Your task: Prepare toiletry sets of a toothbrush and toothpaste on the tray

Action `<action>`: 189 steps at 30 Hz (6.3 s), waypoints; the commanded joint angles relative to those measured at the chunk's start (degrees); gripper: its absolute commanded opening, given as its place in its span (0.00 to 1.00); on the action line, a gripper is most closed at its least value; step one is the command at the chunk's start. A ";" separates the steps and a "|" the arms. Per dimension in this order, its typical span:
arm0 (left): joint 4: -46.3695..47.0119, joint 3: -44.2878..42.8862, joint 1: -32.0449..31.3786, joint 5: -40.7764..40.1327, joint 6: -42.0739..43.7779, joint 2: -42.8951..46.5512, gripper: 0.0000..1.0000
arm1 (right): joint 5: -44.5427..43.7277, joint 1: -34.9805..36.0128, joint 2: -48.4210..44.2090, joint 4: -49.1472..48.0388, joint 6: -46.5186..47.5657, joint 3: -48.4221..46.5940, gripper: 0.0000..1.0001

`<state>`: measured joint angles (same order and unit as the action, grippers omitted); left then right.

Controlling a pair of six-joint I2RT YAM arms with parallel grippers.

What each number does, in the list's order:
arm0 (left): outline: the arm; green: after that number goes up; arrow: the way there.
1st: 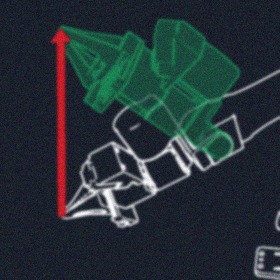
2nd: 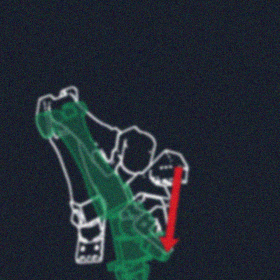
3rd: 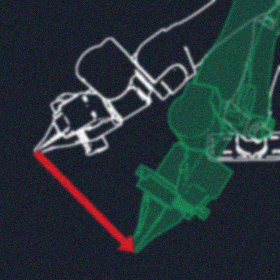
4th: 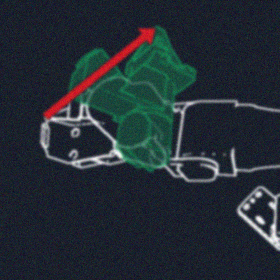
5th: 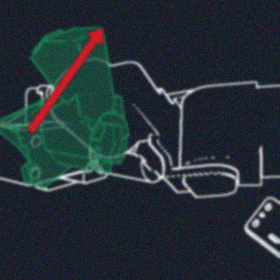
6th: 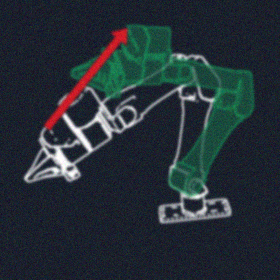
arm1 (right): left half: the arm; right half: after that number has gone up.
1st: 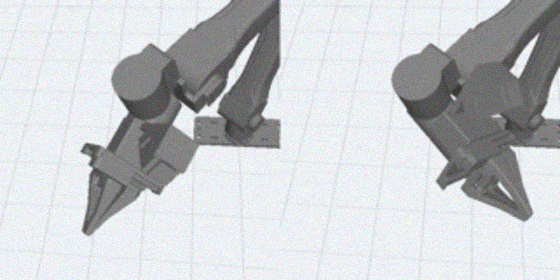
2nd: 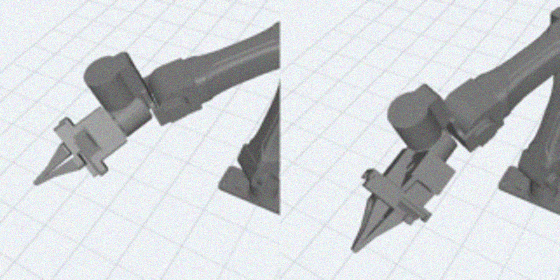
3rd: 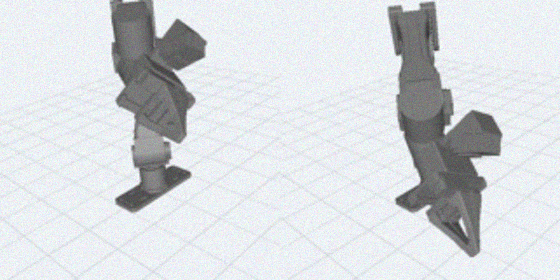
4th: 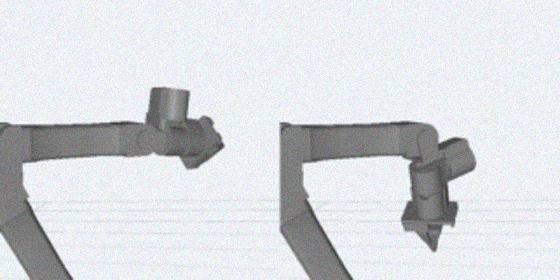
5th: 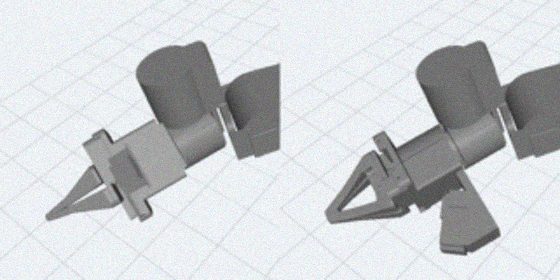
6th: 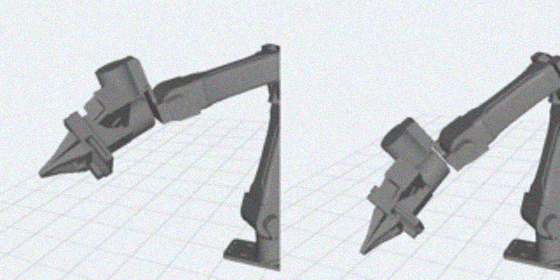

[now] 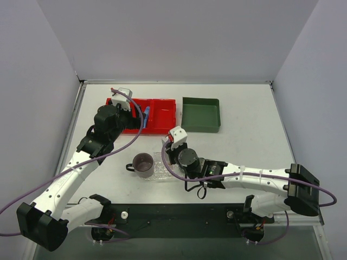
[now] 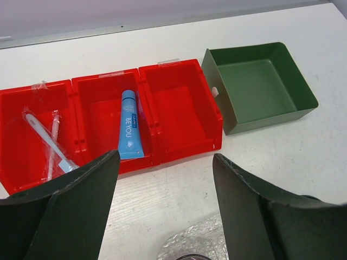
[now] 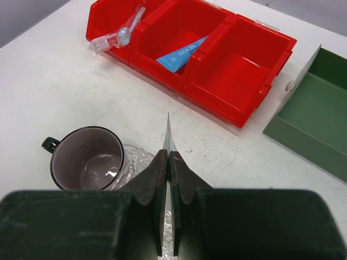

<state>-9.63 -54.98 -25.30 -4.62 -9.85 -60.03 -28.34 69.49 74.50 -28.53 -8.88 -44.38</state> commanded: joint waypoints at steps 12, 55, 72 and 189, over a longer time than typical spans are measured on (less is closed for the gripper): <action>2.24 -0.65 0.16 0.40 0.18 0.00 0.79 | -2.60 0.73 1.61 -8.38 0.27 1.58 0.00; 2.16 -0.74 0.16 0.84 0.09 0.27 0.80 | -5.50 2.22 1.35 -6.01 0.36 1.67 0.39; 2.86 -0.57 -0.01 2.78 0.79 0.35 0.80 | -1.73 0.21 -3.04 -2.32 -2.81 1.84 0.58; -19.81 -27.73 9.92 13.41 4.48 -39.73 0.20 | 26.76 -27.22 -33.45 36.09 -14.85 1.32 0.50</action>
<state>-31.03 -83.57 -15.33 6.87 -5.37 -104.77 -1.08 42.57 41.52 8.12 -24.01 -41.67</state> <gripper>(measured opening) 0.533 0.499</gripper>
